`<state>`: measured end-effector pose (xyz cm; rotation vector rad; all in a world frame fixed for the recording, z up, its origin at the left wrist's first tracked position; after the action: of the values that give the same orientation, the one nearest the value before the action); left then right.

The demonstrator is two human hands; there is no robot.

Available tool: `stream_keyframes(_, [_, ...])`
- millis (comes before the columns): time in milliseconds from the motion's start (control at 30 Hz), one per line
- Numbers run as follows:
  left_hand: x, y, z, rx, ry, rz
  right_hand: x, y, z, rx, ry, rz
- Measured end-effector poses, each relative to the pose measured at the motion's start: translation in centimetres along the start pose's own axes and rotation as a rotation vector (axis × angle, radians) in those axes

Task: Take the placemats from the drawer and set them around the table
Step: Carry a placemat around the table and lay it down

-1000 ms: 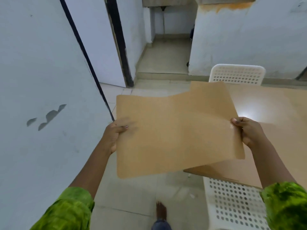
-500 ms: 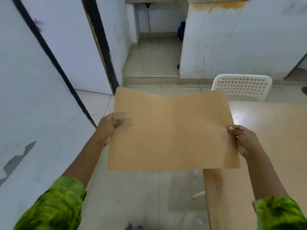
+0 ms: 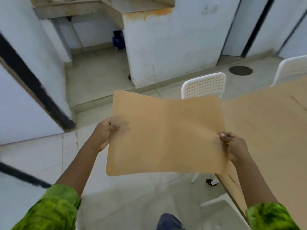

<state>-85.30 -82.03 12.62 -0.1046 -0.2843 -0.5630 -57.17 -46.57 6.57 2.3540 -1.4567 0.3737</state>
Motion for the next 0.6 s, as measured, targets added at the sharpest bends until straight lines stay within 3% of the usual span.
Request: stream_keyframes(600, [-32.3, 15.7, 9.9, -0.114, 0.016, -0.351, -16.2, -1.8, -5.1, -0.19, -0.038, 0.439])
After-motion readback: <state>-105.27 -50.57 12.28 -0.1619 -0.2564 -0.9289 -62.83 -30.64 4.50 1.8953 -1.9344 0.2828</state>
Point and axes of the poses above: each hand's wrist, its own x-axis away from the middle knuckle, its own y-axis out of the palm, z = x × y, the point moved 8 cm from there along -x, towards the middle knuckle, and after that the axes turned 5 degrees about -x, right-handed, at the moved point
